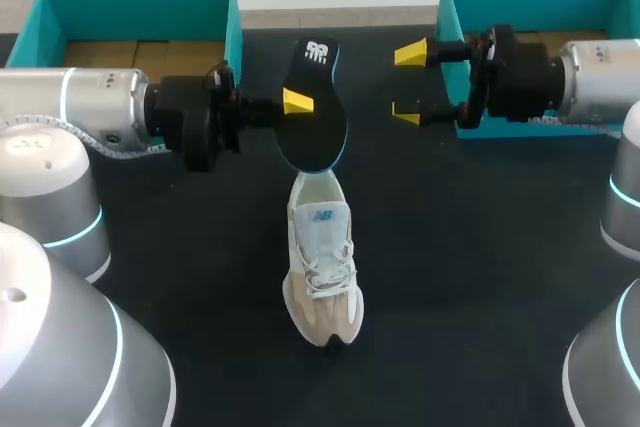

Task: Take the shoe out of the shoebox, open the shoe tongue, remove and reinsert the insole, then place the shoe into the shoebox

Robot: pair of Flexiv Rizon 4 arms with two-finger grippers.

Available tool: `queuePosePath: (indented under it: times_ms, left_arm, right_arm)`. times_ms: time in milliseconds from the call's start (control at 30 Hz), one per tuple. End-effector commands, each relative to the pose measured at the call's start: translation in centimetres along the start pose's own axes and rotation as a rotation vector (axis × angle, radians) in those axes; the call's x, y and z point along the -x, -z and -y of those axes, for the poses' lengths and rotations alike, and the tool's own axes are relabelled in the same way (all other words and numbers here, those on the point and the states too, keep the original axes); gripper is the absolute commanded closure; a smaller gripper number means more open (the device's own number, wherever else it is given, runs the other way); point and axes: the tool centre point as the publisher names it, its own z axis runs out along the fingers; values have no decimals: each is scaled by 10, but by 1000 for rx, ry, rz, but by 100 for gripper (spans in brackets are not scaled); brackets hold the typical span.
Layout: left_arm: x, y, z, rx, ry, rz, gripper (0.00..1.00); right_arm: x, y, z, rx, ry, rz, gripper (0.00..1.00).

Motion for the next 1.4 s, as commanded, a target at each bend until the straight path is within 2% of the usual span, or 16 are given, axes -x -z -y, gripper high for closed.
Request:
queuePosePath:
  times_ms: [33,67,167,233,300,400,433,567,600,733,933,1067,1400]
  left_arm:
    - [0,0,1,2,-2,1,100]
    - [0,0,1,2,-2,1,100]
    - [4,3,14,-5,216,-83,100]
    - [11,4,23,-10,401,-81,100]
    - [16,6,28,0,557,-130,100]
    - [18,10,32,6,766,-176,100]
    - [19,12,33,-16,804,-185,100]
    - [20,15,37,-5,1020,-235,100]
    - [21,16,38,-23,1050,-259,100]
    - [25,18,39,-5,1270,-197,100]
    - [18,19,40,-39,1529,-140,100]
    - [18,19,40,-42,1611,-104,100]
    - [18,19,40,-42,1611,-104,100]
  right_arm:
    - [0,-2,0,1,-1,3,0]
    - [0,-2,0,1,-1,3,0]
    - [0,-2,0,1,-1,3,0]
    - [0,-2,0,1,-1,3,0]
    - [0,-2,0,1,-1,3,0]
    - [0,-2,0,1,-1,3,0]
    - [0,-2,0,1,-1,3,0]
    - [0,-2,0,1,-1,3,0]
    - [0,-2,0,1,-1,3,0]
    - [0,-2,0,1,-1,3,0]
    - [0,-2,0,1,-1,3,0]
    - [0,-2,0,1,-1,3,0]
    - [0,-2,0,1,-1,3,0]
